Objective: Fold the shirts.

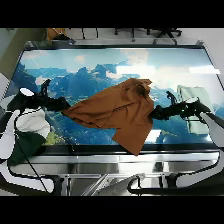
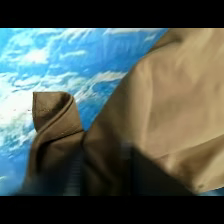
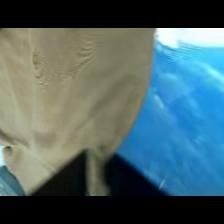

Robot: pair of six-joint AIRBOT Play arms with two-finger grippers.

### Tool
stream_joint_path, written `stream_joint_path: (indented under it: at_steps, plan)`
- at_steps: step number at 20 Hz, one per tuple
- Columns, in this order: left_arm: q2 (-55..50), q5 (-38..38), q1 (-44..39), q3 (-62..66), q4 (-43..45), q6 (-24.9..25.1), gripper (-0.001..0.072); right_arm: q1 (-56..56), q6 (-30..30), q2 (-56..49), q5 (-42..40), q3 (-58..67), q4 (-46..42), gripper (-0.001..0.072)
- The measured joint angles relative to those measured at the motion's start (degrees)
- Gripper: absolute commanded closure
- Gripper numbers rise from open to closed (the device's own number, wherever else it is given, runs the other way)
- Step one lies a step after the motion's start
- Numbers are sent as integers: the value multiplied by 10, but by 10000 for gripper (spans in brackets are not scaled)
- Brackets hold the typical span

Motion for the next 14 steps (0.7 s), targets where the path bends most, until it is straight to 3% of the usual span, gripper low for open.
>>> stream_joint_path:
  at_steps: [6,14]
  plan:
    - [12,-57,-17,77,34,-14,696,23,-16,46,7,79,24,698]
    - [144,-111,-16,399,-97,-69,696,-52,32,166,51,496,87,699]
